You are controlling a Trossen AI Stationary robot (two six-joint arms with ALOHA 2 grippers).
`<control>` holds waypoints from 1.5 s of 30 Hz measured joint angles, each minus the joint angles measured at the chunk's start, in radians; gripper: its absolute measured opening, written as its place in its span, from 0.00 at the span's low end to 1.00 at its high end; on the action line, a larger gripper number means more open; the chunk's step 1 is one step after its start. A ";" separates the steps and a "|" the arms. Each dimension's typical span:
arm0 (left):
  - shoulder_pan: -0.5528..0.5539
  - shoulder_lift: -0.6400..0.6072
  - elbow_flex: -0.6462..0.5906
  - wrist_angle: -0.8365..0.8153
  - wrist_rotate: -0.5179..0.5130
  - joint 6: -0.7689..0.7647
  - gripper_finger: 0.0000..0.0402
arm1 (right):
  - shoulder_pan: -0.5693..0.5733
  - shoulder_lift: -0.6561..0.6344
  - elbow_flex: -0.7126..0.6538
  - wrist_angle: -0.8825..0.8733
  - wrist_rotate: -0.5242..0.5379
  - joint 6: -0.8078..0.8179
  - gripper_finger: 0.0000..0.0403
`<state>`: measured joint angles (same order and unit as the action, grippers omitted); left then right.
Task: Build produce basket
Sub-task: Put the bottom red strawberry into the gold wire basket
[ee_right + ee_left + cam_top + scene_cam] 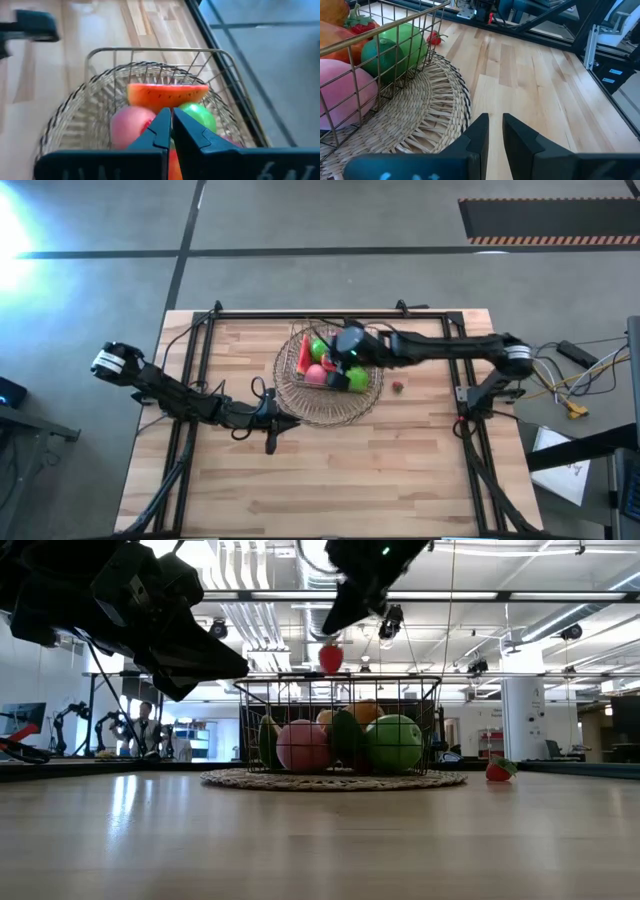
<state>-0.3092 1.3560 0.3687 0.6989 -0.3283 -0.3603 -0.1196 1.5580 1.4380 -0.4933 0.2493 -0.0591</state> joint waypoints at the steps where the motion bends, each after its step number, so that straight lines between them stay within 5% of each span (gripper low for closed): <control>1: 0.000 0.000 0.000 0.000 0.000 0.000 0.10 | -0.019 0.029 0.021 0.005 -0.021 -0.006 0.02; 15: 0.000 0.000 -0.002 0.000 0.000 0.000 0.10 | -0.138 0.313 0.170 0.131 -0.101 -0.033 0.02; 45: 0.000 0.000 -0.003 0.001 0.000 -0.004 0.10 | -0.152 0.331 0.161 0.134 -0.175 0.049 0.02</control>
<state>-0.3092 1.3560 0.3656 0.6998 -0.3279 -0.3641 -0.2714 1.8893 1.5992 -0.3592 0.0746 -0.0104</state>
